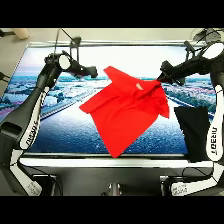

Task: Fold the shirts.

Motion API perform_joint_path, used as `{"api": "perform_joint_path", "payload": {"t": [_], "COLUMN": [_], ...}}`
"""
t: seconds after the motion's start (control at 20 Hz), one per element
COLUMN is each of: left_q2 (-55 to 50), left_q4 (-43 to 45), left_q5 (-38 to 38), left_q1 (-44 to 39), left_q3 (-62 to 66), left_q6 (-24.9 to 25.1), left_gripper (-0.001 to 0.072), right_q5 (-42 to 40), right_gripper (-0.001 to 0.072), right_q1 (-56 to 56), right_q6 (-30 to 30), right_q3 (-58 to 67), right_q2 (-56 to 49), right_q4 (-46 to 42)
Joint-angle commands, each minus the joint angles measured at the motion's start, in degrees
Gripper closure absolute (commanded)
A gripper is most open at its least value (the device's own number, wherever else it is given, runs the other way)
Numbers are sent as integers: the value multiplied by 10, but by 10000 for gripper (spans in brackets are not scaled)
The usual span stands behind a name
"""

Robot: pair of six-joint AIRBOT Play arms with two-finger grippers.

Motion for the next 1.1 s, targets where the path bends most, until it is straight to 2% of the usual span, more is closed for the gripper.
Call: {"api": "perform_joint_path", "payload": {"t": [0.0, 0.05, 0.1, 0.25, 0.4, 0.55, 0.7, 0.8, 0.85, 0.9, 0.95, 1.0, 1.05], "left_q2": [4, 36, 75, 213, 295, 294, 278, 265, 256, 249, 249, 256, 276], "left_q4": [-26, -44, -78, -241, -395, -436, -469, -493, -506, -512, -512, -512, -511], "left_q5": [-248, -254, -224, -34, 94, 153, 217, 265, 285, 297, 307, 307, 304], "left_q1": [11, 14, 14, 0, -38, -100, -161, -192, -200, -200, -195, -184, -168], "left_q3": [-37, -99, -178, -478, -680, -749, -743, -735, -731, -726, -720, -710, -696], "left_q6": [24, 31, 31, 30, 63, 61, 63, 60, 58, 58, 62, 85, 128], "left_gripper": [30, 30, 30, 29, 30, 31, 37, 117, 191, 367, 638, 684, 686], "right_q5": [37, 45, 51, 61, 65, 70, 87, 96, 102, 107, 109, 107, 98], "right_gripper": [697, 697, 697, 696, 696, 696, 696, 696, 696, 696, 696, 696, 696], "right_q1": [0, 0, 0, 0, 0, 0, 0, 0, 0, 0, 0, 0, 0], "right_q6": [-31, -31, -33, -41, -41, -41, -41, -41, -42, -42, -42, -43, -44], "right_q3": [0, 0, 0, 0, 0, 0, 0, 0, 0, 0, 0, 0, 0], "right_q2": [-9, -9, -9, -9, -9, -9, -9, -9, -8, -5, 2, 13, 31], "right_q4": [-40, -51, -59, -61, -58, -57, -57, -56, -56, -56, -56, -56, -56]}}
